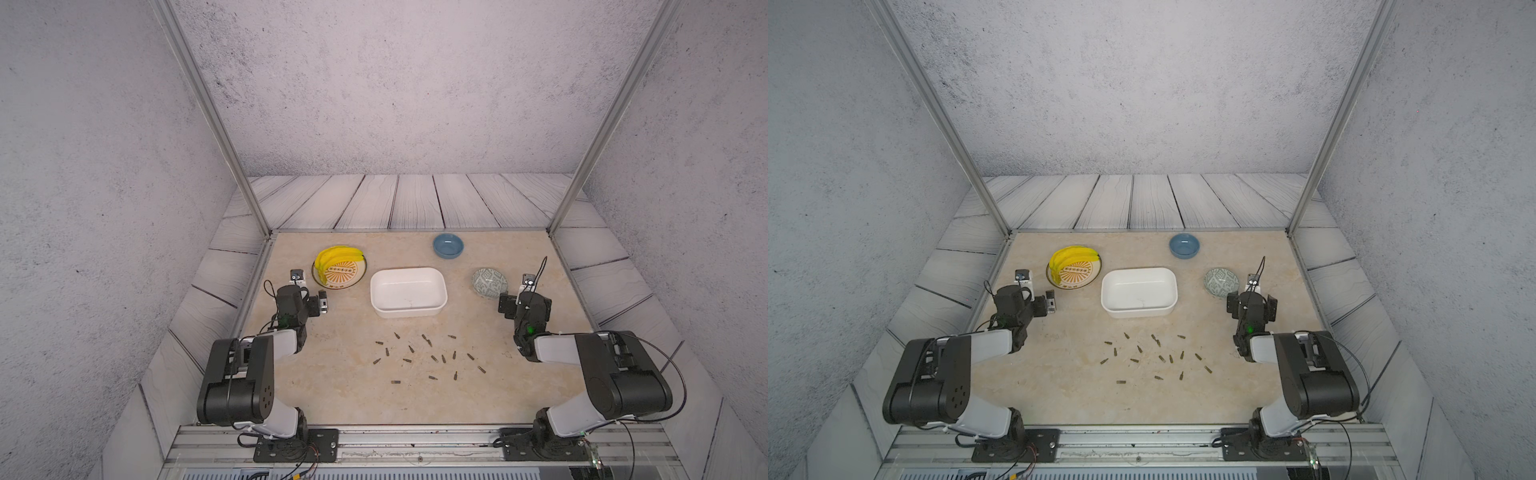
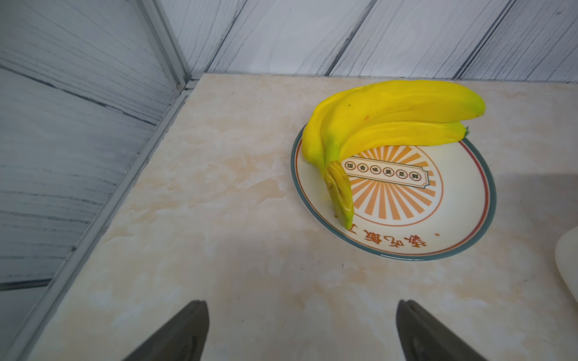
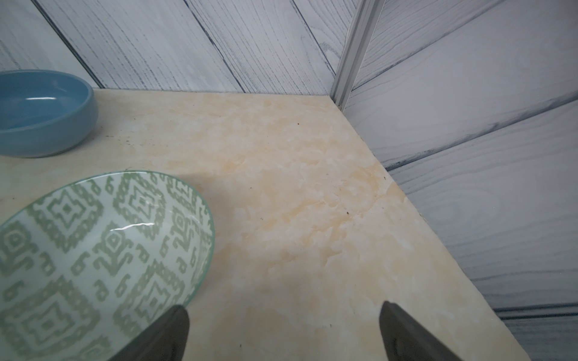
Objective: Put the bit on the desktop into the storage box
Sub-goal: Pick up the screwdriver bit from the center of the board.
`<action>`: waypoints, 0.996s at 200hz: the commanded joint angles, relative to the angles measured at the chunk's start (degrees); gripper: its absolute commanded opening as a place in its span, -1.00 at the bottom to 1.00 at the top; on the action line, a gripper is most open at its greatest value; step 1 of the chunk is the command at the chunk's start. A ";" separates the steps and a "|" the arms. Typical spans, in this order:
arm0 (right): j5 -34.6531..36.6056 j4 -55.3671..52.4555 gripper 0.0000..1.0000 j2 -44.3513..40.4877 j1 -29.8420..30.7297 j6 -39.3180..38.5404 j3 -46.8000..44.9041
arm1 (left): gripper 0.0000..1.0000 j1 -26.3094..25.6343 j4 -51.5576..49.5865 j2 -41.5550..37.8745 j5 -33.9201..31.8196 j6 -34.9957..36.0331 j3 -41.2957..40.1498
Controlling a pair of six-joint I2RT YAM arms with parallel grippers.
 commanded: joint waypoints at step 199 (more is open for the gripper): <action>-13.96 -96.24 0.65 -11.32 32.83 31.91 30.49 | 0.87 -23.49 -53.60 -27.27 -8.75 -21.52 9.34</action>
